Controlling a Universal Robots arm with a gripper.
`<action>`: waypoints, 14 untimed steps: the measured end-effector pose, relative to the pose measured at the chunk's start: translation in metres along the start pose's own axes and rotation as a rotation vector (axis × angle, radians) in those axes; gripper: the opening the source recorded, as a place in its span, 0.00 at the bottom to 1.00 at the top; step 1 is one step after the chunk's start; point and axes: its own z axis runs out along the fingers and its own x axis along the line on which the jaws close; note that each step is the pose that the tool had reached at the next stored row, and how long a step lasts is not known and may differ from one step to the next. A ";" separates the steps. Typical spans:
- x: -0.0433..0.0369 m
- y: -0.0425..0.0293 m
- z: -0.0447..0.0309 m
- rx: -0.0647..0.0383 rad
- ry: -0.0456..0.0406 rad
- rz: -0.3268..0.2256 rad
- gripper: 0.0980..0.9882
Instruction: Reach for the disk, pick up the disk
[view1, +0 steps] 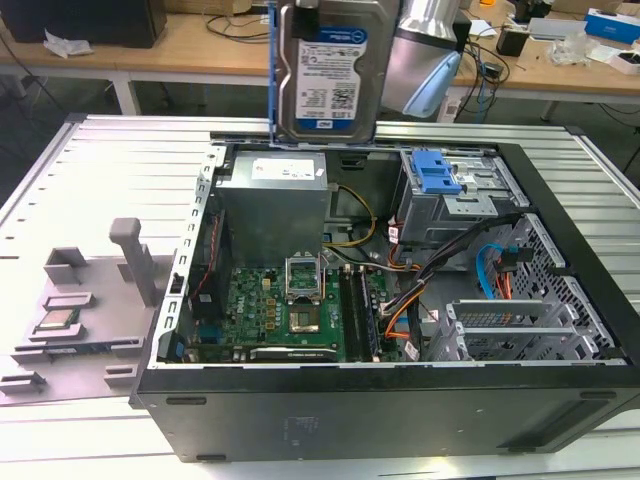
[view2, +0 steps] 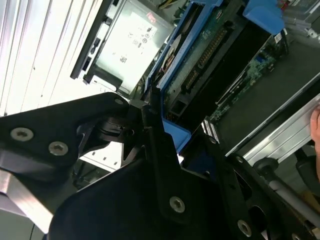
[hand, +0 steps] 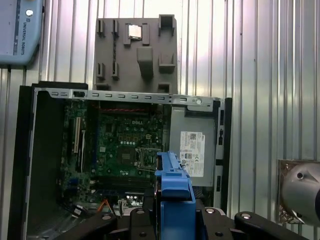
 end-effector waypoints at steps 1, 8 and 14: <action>0.0002 -0.0072 -0.0004 0.000 -0.0001 0.000 0.30; 0.0013 -0.0370 -0.0022 -0.001 -0.0001 0.000 0.30; 0.0012 -0.0377 -0.0022 -0.001 -0.0001 0.000 0.30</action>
